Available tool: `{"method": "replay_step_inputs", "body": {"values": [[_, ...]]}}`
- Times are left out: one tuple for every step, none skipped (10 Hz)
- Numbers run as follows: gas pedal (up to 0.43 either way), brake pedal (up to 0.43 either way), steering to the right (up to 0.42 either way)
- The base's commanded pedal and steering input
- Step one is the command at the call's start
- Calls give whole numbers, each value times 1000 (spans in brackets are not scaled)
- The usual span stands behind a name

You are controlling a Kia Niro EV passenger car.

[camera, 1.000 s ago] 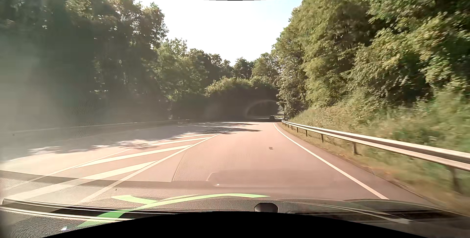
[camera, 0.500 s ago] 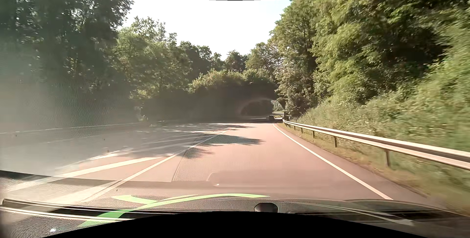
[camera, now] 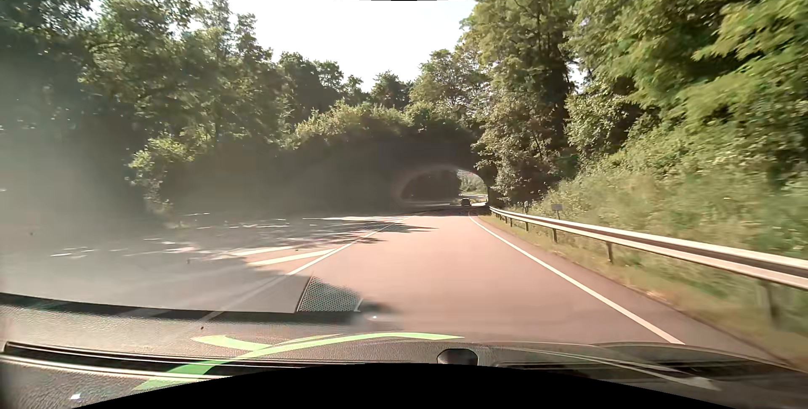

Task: Follow the waypoints while adhering to traffic rules and regulations

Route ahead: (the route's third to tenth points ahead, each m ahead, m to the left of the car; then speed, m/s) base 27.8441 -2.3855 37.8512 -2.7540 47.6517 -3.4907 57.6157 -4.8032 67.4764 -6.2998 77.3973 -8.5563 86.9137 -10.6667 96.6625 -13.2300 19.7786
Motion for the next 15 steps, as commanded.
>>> {"method": "replay_step_inputs", "body": {"values": [[47, 0, 15], [59, 0, 15], [67, 0, 15], [87, 0, 15], [87, 0, 15], [87, 0, 16], [98, 0, 16], [98, 0, 16], [98, 0, 16], [98, 0, 16], [98, 0, 16], [98, 0, 16], [98, 0, 16], [98, 0, 16], [98, 0, 16]]}}
